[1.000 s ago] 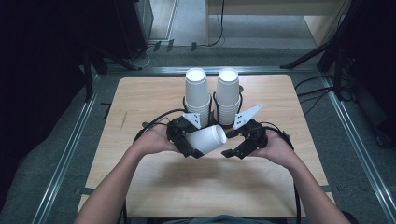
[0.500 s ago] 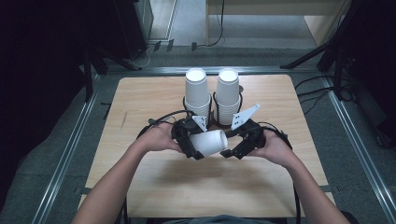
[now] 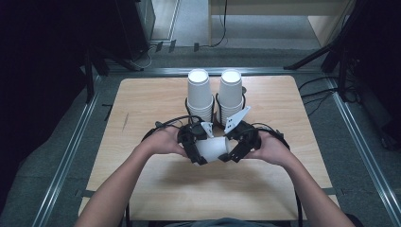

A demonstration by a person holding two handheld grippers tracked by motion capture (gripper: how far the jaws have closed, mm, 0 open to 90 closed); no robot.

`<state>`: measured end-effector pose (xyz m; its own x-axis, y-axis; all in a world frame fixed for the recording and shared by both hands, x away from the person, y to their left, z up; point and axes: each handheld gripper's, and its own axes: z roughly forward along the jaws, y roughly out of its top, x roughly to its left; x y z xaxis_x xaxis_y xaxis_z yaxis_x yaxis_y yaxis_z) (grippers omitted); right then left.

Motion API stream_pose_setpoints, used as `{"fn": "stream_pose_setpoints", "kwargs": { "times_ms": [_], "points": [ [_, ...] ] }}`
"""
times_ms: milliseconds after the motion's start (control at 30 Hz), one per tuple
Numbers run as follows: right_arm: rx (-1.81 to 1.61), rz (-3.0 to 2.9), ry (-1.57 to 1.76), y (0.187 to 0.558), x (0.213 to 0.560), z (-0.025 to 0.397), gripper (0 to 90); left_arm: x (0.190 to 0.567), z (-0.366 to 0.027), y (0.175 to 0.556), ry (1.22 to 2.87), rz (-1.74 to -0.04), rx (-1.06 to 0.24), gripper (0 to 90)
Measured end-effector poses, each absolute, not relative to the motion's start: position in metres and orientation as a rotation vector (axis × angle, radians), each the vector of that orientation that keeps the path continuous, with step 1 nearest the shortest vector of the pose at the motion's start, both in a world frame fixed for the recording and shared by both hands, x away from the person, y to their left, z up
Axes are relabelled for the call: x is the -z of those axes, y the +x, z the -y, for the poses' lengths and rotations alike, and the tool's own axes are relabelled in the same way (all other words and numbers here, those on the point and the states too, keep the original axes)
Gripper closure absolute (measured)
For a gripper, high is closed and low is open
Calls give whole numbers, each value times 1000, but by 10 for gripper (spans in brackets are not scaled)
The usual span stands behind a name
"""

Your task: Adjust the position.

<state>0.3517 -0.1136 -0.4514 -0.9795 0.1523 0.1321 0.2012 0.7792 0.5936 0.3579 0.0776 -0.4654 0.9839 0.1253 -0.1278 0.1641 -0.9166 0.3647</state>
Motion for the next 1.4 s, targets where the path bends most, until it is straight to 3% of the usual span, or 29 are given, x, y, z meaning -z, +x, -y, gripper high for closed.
{"fn": "stream_pose_setpoints", "kwargs": {
  "times_ms": [633, 700, 767, 1400],
  "points": [
    [980, 2885, -224, 349, 454, 101, 234, 462, -73, 353, 2730, -132, 99, 128],
    [998, 2896, -216, 349, 453, 103, 232, 461, -75, 352, 2696, -143, 89, 97],
    [985, 2901, -234, 349, 452, 105, 231, 460, -76, 352, 2679, -182, 60, 0],
    [1100, 2860, -246, 348, 443, 128, 228, 460, -103, 346, 2411, -267, 90, 0]
  ]
}}
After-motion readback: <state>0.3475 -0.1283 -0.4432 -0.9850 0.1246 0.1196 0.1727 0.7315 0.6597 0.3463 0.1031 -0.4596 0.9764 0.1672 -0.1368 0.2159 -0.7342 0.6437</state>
